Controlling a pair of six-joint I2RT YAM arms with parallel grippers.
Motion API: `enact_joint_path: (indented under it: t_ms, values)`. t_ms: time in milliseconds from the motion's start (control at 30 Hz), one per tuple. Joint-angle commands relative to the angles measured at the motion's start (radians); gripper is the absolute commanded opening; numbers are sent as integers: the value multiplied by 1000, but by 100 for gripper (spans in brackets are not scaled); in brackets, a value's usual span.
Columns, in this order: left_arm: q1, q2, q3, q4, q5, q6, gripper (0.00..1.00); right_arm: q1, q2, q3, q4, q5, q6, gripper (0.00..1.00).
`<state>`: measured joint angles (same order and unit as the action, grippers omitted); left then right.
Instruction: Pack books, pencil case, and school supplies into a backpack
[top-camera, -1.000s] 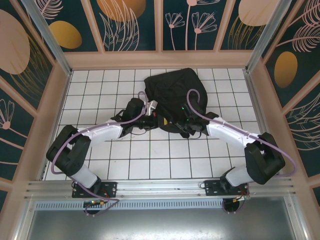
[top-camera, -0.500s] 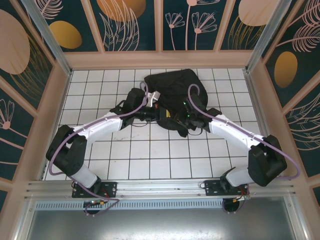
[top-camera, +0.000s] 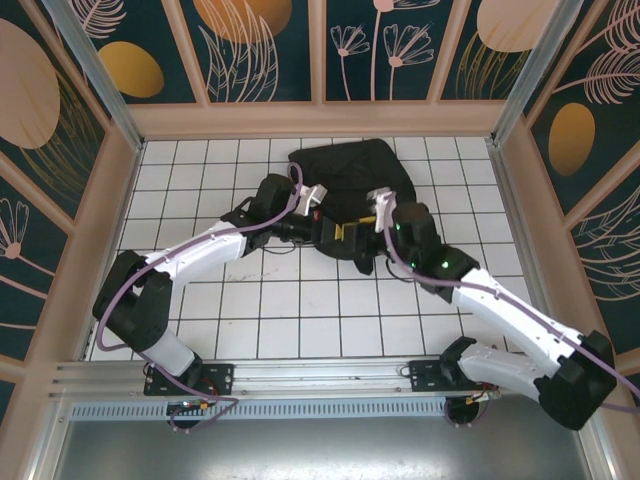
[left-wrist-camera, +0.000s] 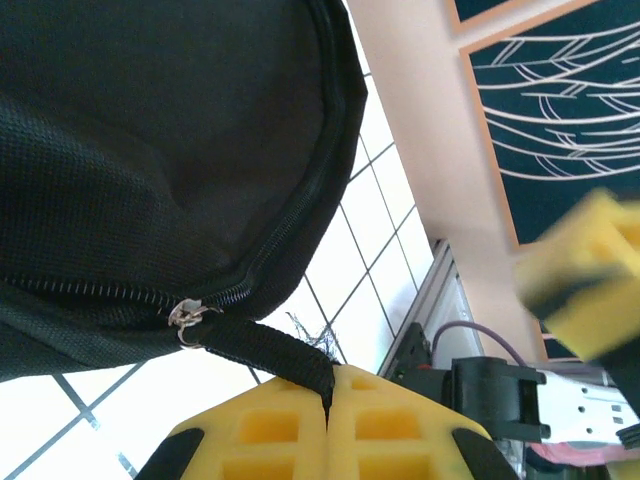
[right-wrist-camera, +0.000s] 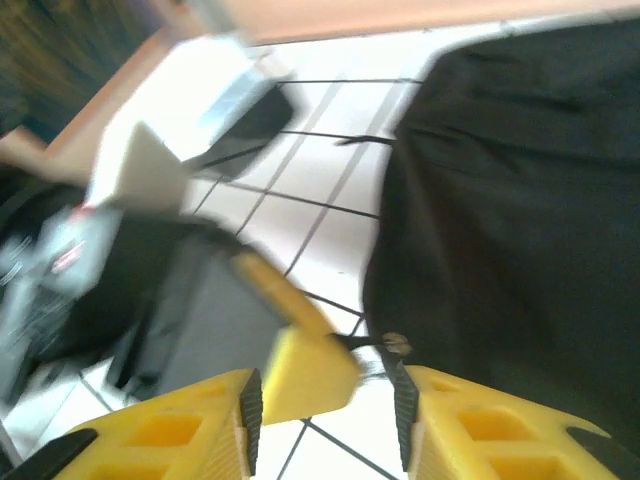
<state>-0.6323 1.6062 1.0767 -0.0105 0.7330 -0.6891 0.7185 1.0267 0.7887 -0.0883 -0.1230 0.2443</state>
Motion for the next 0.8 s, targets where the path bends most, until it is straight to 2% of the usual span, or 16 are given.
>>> enact_joint_path:
  t_ms: [0,100,233,400,567,767]
  values:
    - [-3,-47,-19,12,113,54,0,41,12,-33,120,-52,-400,37]
    - [-2,-89,-43,-36,118,88,0,61,29,-59,97,-81,-561,36]
    - [18,-146,-98,-42,106,86,0,46,-18,-142,160,-66,-662,37]
    - [56,-193,-191,29,133,21,0,21,-31,-214,173,-144,-773,39]
    - [68,-225,-222,60,164,-10,0,28,71,-187,160,-226,-822,40]
    - [74,-233,-257,165,170,-109,0,83,209,-157,203,-216,-835,38]
